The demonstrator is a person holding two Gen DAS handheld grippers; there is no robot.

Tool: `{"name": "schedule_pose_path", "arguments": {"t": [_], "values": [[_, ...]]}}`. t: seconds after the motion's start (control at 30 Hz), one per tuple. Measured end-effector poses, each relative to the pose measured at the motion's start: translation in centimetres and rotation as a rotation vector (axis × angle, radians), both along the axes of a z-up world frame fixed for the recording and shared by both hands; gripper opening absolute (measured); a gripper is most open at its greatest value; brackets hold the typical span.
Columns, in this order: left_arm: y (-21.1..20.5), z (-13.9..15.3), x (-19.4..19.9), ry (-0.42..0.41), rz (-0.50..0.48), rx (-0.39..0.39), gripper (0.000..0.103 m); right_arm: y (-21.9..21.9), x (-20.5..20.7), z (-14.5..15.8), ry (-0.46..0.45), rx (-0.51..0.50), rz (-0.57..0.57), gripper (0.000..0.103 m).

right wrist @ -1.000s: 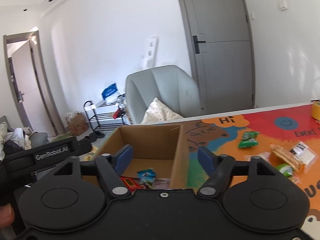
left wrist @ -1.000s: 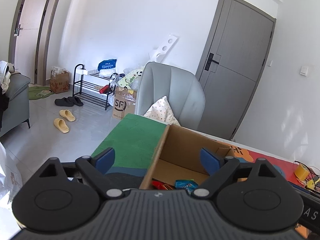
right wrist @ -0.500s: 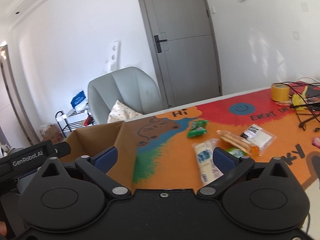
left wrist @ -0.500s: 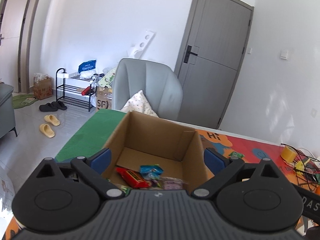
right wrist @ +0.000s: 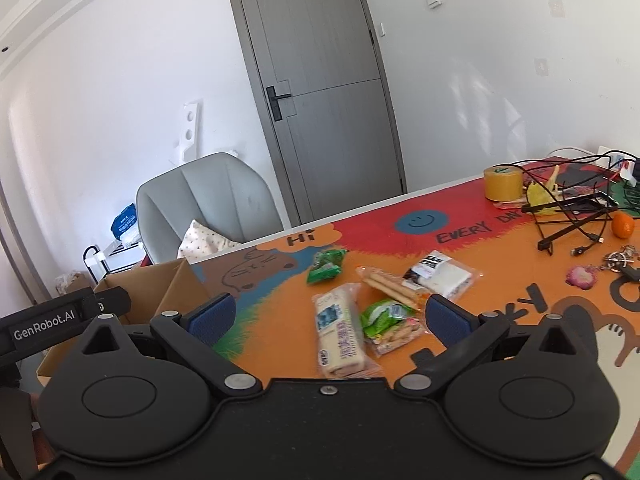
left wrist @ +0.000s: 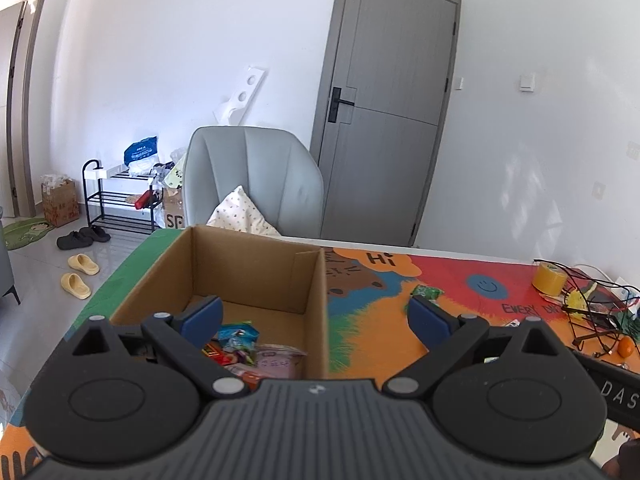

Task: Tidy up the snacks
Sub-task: 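Return both tools to the snack pile on the table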

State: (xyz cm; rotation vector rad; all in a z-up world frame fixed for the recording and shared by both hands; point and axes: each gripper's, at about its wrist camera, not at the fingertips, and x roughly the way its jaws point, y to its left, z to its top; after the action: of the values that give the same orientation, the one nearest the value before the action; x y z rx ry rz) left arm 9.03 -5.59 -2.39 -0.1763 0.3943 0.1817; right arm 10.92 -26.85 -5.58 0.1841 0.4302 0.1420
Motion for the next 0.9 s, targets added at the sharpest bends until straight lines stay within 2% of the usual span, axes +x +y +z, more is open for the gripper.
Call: {"name": "schedule_pose_path", "arguments": {"t": [0.27,0.4,0.9], "values": [[-3.0,-0.3,0.9,0.01,-0.064,0.003,0.098,-3.2,-0.2,-0.4,-0.002,0.023,-0.043,0.103],[-4.6,-0.8,1.5,0.03,-0.083,0.037,0.098,-4.6,0.1,-0.8,0.007,0.048,-0.052,0.103],[-7.7,-2.9,4.2,0.101,-0.132,0.079,0.098,-7.7,2.3,-3.0,0.057,0.073,-0.1,0.103]]}}
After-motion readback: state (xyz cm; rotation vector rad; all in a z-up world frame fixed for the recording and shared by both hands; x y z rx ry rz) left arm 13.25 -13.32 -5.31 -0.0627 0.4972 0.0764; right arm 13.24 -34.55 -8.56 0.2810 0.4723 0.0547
